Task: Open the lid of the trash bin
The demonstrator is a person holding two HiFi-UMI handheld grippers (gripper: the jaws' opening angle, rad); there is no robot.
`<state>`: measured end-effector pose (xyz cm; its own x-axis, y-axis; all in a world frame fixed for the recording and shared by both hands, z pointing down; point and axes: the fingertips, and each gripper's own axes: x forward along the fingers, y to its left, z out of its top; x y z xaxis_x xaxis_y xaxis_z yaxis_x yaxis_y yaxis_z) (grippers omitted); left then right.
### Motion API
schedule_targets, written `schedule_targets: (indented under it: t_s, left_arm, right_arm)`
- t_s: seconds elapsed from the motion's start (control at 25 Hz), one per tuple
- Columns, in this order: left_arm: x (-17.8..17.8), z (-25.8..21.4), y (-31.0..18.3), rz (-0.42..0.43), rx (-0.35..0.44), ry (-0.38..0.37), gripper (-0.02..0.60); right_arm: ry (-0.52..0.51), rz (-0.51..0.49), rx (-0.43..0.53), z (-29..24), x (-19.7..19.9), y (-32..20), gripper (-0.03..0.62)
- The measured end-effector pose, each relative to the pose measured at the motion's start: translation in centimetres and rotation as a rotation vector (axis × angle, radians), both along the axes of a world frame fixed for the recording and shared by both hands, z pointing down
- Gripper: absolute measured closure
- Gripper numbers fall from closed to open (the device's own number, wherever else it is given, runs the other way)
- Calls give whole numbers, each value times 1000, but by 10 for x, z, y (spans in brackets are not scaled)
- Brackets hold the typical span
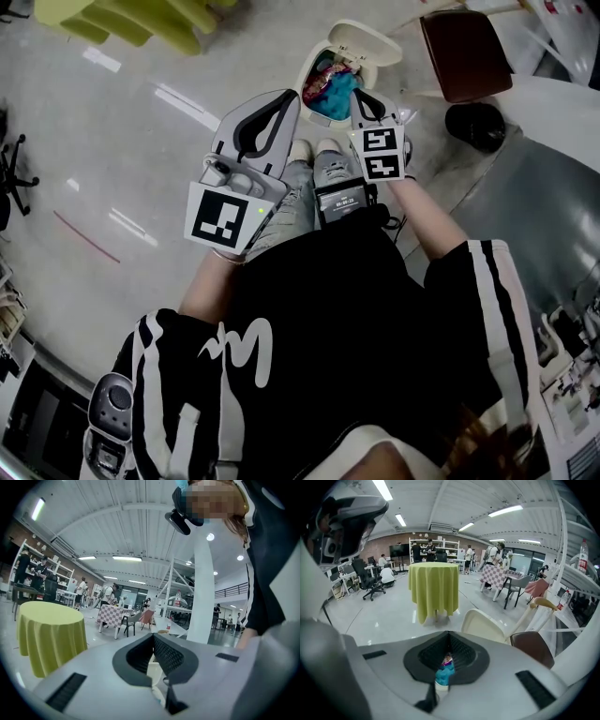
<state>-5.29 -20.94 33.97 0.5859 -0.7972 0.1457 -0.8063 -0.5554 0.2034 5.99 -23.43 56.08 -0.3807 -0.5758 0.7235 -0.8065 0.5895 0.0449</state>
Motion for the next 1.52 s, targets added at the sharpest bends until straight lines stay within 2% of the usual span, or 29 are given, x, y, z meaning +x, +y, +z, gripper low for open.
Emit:
schedule_targets:
  t_s: [0.44, 0.92, 1.52]
  left_arm:
    - [0, -17, 3, -1, 38, -9, 575]
    - [-3, -41, 5, -11, 67, -10, 575]
    - [12, -62, 12, 15, 112, -21, 574]
  right_arm:
    - [-77, 46, 91, -54, 8, -13, 591]
    - [-141, 39, 212, -116, 16, -10, 591]
    - [-256, 79, 296, -176, 27, -3, 591]
